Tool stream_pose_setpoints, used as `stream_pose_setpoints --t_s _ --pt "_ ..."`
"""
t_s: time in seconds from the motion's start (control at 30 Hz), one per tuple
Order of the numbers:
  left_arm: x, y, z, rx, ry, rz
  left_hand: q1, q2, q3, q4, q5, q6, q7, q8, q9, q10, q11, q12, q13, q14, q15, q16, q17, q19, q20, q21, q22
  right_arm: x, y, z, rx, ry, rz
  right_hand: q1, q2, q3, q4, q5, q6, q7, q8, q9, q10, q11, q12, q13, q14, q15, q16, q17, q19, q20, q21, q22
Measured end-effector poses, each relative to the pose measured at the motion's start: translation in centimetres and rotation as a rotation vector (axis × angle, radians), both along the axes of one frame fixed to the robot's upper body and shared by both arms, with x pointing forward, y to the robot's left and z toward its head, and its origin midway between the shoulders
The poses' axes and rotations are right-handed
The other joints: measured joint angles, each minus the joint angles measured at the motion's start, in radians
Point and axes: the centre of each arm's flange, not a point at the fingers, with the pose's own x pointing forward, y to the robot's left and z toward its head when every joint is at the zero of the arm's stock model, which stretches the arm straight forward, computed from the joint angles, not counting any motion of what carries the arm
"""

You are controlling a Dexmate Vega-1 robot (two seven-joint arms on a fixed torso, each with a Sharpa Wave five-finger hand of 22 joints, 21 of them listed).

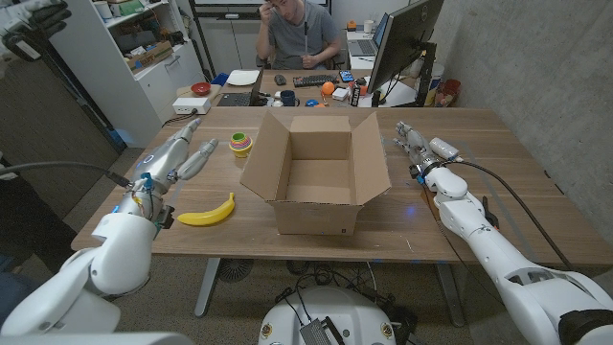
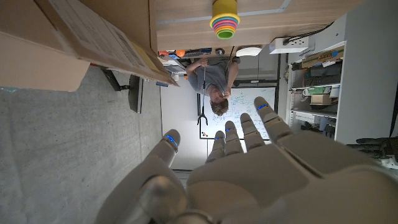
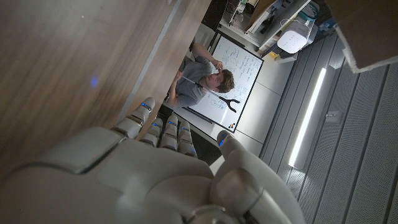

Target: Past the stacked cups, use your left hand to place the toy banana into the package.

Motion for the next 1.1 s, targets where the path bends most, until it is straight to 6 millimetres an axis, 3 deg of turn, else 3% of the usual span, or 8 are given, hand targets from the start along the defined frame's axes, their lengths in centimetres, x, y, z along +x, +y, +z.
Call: stream_pose_setpoints --t_s 0.37,0.63,0.9,1.1 --pt "-0.6 0.9 0.6 0.050 0.062 0.091 0.013 -0.032 -0.016 -0.035 0.000 0.000 0.014 0.000 0.000 -0.005 -0.016 0.000 0.001 -0.014 -0.014 0.000 0.000 -0.006 -0.015 -0.003 -0.003 0.2 0.2 0.1 -0.007 -0.011 0.008 0.000 0.000 0.000 0.000 0.000 0.004 0.004 0.000 0.000 0.003 0.003 0.000 0.000 0.000 0.000 0.000 0.000 0.004 0.004 0.000 0.000" --pt "0.2 1.2 0.6 0.085 0.112 0.138 0.047 -0.160 -0.066 -0.123 0.000 0.003 0.018 0.005 0.000 0.001 -0.010 0.005 0.001 0.001 -0.021 0.008 0.000 0.026 -0.035 -0.002 -0.003 0.3 0.3 0.4 -0.011 -0.027 0.021 0.000 0.000 -0.003 -0.003 0.000 0.004 0.004 0.000 0.000 0.005 0.005 0.006 0.000 0.000 0.000 0.000 0.000 0.005 0.005 0.000 0.000" --pt "0.7 1.6 0.6 0.129 0.161 0.210 0.064 -0.184 -0.079 -0.145 0.000 0.009 0.023 0.012 0.000 0.012 -0.010 0.005 0.001 0.016 -0.017 0.008 0.000 0.048 -0.035 0.005 -0.003 0.8 0.1 0.1 -0.002 -0.020 0.020 0.000 0.000 -0.003 -0.003 0.000 0.004 0.004 0.000 0.000 0.005 0.005 0.008 0.000 0.000 0.000 0.000 0.000 0.005 0.005 0.000 0.000" --pt "1.3 1.7 0.3 0.144 0.199 0.235 0.078 -0.198 -0.086 -0.160 0.005 0.012 0.027 0.012 0.000 0.013 -0.009 0.012 0.001 0.027 -0.013 0.008 0.000 0.074 -0.016 0.009 -0.003 1.0 0.0 0.1 -0.001 -0.022 0.023 0.000 0.000 -0.003 -0.003 0.000 0.004 0.004 0.000 0.000 0.005 0.005 0.008 0.000 0.000 0.000 0.000 0.000 0.005 0.005 0.000 0.000"
